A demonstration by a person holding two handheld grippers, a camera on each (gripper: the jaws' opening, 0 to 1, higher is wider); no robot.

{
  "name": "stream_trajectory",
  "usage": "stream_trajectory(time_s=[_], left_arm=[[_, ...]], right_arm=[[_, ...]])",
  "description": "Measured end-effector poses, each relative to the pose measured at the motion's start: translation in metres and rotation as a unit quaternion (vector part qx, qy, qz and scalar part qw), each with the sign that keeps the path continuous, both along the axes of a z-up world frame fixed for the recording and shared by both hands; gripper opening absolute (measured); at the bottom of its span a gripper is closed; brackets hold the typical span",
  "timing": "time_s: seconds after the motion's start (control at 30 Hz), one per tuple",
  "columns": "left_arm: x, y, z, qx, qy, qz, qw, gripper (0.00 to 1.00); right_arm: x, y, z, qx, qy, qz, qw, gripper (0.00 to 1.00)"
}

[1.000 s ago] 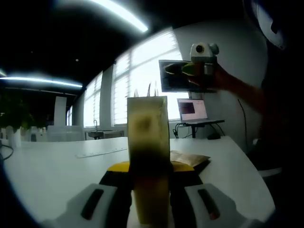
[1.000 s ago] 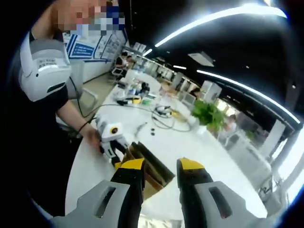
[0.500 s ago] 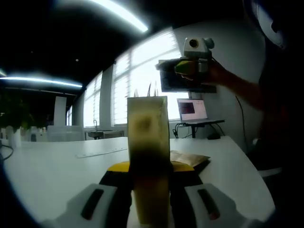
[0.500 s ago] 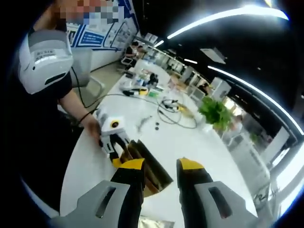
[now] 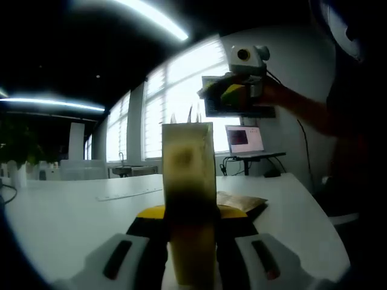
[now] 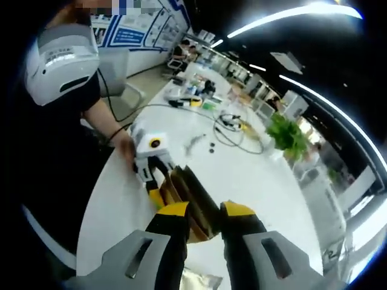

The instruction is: Extract single mask from mask box in order stack masks on table

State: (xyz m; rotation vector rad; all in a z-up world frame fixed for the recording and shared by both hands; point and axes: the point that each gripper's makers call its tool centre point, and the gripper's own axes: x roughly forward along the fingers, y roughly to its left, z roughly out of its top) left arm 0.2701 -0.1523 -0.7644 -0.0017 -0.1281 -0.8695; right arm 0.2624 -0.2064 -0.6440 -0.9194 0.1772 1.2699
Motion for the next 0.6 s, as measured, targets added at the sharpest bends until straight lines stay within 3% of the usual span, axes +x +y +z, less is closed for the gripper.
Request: stream_trajectory(time_s=[0.3,0.6], left_arm=[[0.000,0.000,0.000,0.000,0.000,0.000,1.0000,0.32],[0.000,0.000,0.000,-0.001,0.001,-0.002,1.0000,0.32]], right_arm=[[0.006,-0.002,-0.025,-0.066,0.014,0.015,0.9976,0.16],[0.007,-0.001,-0.037,-0.096,0.017,0.021,0.9950,0.16]])
